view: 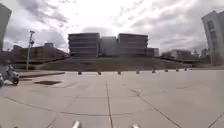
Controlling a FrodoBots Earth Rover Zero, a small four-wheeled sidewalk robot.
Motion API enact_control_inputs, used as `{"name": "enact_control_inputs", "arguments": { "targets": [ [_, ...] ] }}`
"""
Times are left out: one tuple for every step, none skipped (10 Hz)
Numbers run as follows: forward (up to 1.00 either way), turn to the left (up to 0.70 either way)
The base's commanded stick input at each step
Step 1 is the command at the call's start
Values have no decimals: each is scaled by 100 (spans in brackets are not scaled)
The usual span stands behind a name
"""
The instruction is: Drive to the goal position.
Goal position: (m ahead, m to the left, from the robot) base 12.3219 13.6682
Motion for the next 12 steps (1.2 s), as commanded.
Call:
{"name": "enact_control_inputs", "arguments": {
  "targets": [
    [70,0],
    [70,0],
    [70,0],
    [70,0],
    [70,0],
    [70,0],
    [70,0],
    [70,0],
    [70,0],
    [70,0],
    [70,0],
    [70,0]
  ]
}}
